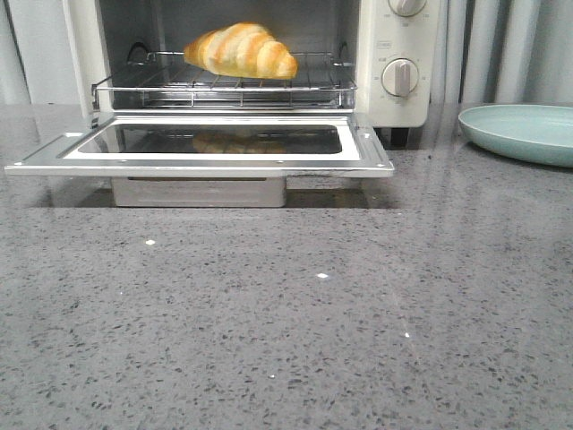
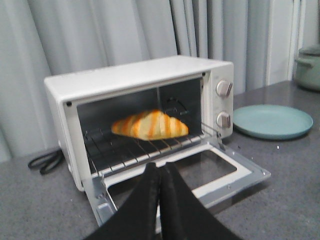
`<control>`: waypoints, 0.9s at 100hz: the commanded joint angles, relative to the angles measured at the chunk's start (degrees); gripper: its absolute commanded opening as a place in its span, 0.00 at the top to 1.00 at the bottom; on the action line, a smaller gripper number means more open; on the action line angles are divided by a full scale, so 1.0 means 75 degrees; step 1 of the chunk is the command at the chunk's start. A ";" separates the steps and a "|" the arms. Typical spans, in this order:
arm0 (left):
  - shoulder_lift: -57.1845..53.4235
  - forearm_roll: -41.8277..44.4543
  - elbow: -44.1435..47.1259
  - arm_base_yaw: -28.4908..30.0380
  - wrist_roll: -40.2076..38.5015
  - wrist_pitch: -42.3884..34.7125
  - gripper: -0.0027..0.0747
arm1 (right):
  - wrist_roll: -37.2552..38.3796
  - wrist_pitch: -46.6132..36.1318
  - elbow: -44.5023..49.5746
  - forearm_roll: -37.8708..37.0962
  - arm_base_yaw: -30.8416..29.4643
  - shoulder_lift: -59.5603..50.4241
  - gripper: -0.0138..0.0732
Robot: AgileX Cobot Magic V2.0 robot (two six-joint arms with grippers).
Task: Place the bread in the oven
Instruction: 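Open the right gripper and withdraw it from the oven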
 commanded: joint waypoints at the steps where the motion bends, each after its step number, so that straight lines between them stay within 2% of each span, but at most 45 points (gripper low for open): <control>1: 0.0057 -0.0436 0.0132 0.0030 -0.0063 -0.0656 0.99 | 0.0020 -0.0344 0.0414 -0.0570 -0.0057 -0.1113 0.90; 21: 0.0057 -0.0796 0.0340 0.0030 -0.0063 -0.0806 0.99 | 0.0020 -0.0549 0.1585 -0.1108 -0.0057 -0.3177 0.90; 37: 0.0057 -0.0796 0.0340 0.0030 -0.0063 -0.0806 0.99 | 0.0020 -0.0658 0.1768 -0.1207 -0.0057 -0.4082 0.90; 90: 0.0057 -0.0796 0.0340 0.0030 -0.0063 -0.0793 0.99 | 0.0020 -0.0594 0.1768 -0.1207 -0.0057 -0.4244 0.90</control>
